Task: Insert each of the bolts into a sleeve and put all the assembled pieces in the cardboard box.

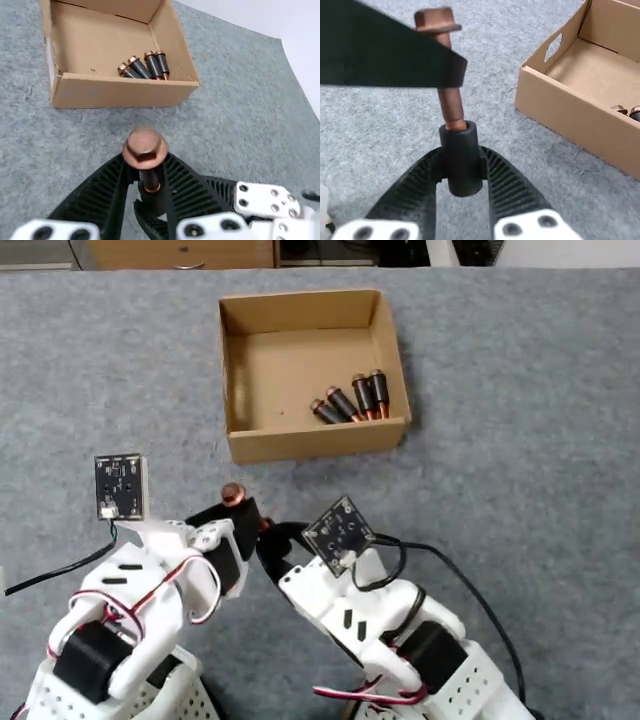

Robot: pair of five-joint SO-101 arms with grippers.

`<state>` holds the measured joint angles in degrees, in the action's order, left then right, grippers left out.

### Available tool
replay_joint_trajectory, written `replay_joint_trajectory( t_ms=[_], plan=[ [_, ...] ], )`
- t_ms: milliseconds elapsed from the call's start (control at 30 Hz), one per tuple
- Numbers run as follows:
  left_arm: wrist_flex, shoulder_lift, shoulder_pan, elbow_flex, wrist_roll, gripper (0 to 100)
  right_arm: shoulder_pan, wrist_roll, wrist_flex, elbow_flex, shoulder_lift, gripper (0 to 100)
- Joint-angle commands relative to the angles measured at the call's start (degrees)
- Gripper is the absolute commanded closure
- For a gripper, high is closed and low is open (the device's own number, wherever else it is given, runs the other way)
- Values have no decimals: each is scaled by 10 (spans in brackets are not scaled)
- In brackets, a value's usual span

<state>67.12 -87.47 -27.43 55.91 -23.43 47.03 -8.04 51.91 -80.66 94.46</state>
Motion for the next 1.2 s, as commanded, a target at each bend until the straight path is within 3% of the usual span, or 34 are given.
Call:
replay_joint_trajectory(
  t_ms=[0,200,300,733,933,1000,1100,1167],
  plan=[
    [16,-1,-17,-34,-2,957,0,5,8,47,15,998],
    [18,-1,-18,-35,-3,745,0,5,9,49,15,998],
    [18,-1,-18,-35,-4,716,0,5,9,50,15,998],
    [47,-19,-41,-44,-3,714,-115,51,-48,73,15,998],
    [91,-87,-40,-21,-2,725,-212,46,-120,103,9,998],
    [113,-109,-37,-11,-2,793,-240,46,-139,121,4,998],
    [125,-139,-36,-4,-2,995,-271,46,-148,171,-41,998],
    [126,-153,-35,-1,-2,946,-290,46,-167,218,-93,998]
  ],
)
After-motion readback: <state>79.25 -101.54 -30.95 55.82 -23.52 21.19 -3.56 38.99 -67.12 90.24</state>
